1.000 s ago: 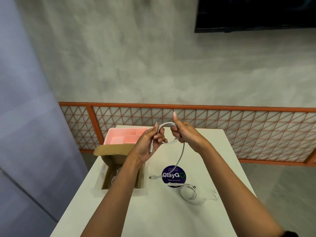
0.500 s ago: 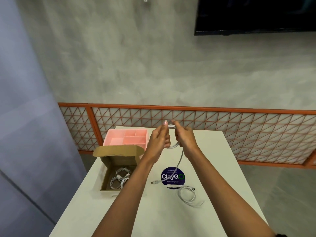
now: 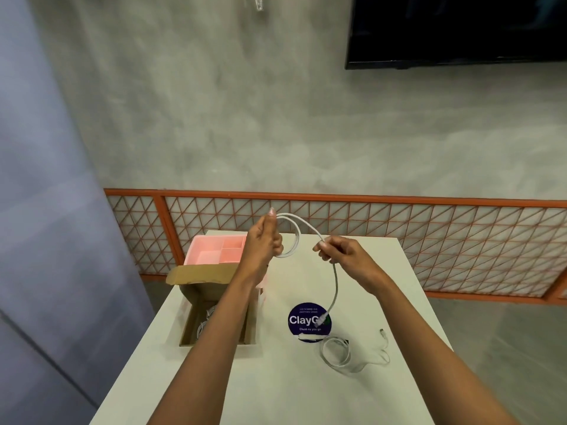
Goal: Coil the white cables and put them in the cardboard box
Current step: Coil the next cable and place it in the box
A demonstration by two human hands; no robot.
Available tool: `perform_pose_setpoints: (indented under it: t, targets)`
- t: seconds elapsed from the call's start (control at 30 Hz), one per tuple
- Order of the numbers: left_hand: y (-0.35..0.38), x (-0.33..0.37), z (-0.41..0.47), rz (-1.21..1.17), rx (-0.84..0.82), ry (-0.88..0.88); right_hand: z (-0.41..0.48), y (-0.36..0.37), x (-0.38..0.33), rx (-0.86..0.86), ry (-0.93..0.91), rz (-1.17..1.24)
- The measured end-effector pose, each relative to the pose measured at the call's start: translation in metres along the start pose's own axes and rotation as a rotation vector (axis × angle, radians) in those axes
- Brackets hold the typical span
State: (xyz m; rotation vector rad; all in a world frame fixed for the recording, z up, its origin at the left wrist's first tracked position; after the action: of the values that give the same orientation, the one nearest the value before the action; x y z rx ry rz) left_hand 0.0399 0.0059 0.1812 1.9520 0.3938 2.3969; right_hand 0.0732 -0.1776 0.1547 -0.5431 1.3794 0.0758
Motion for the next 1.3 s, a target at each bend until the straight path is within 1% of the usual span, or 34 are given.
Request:
perform_pose_setpoints:
  t: [0.1, 0.13, 0.23, 0.33, 0.43, 0.5, 0.6, 0.73, 0.9, 0.97, 1.07, 1.17, 1.23, 1.3]
  targets:
    - [-0.001, 0.004, 0.001, -0.007, -0.040, -0.014, 0.000, 0.004, 0.028, 0.081, 0.019, -0.217]
    - [0.000, 0.003, 0.001, 0.016, -0.059, -0.030, 0.000, 0.006, 0.036, 0.106, 0.025, -0.241]
    - [0.004, -0.003, -0.006, 0.069, -0.124, -0.083, 0.000, 0.011, 0.046, 0.180, 0.062, -0.131]
    - [0.003, -0.009, -0.011, 0.092, -0.177, -0.117, 0.007, 0.006, 0.039, 0.320, 0.070, 0.005]
    - [0.001, -0.011, -0.015, 0.113, -0.210, -0.137, 0.016, -0.005, 0.026, 0.436, 0.048, 0.092]
    - [-0.001, -0.010, -0.016, 0.126, -0.229, -0.141, 0.022, -0.010, 0.017, 0.470, 0.014, 0.164]
    - [-0.003, -0.007, -0.017, 0.146, -0.262, -0.141, 0.029, -0.018, 0.003, 0.464, -0.049, 0.229]
    - [-0.005, -0.007, -0.017, 0.141, -0.296, -0.156, 0.034, -0.019, -0.010, 0.409, -0.085, 0.302]
    - [0.000, -0.009, -0.017, 0.151, -0.279, -0.141, 0.028, -0.001, -0.017, 0.263, 0.002, 0.453]
    - [0.002, -0.011, -0.016, 0.167, -0.256, -0.123, 0.024, 0.008, -0.015, 0.161, 0.098, 0.428]
    - [0.003, -0.014, -0.014, 0.234, -0.221, -0.087, 0.018, 0.022, -0.013, -0.090, 0.277, 0.312]
    - [0.000, -0.016, -0.012, 0.279, -0.174, -0.062, 0.012, 0.029, -0.014, -0.289, 0.419, 0.367]
    - [-0.001, -0.019, -0.011, 0.293, -0.155, -0.055, 0.009, 0.031, -0.017, -0.369, 0.449, 0.373]
    - [-0.001, -0.023, -0.011, 0.298, -0.151, -0.056, 0.008, 0.032, -0.019, -0.391, 0.424, 0.302]
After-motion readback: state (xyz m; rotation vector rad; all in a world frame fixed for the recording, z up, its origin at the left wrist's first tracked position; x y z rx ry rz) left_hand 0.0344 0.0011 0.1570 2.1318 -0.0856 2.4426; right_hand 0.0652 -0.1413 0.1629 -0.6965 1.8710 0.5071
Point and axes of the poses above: each hand's wrist, its own z-axis towards the middle knuckle, its own y-axis out of the palm, x = y × z, the point moved 3 cm from there along z, towards the middle knuckle, and after that the axes turned 1 degree about y, right-handed, at the moved point
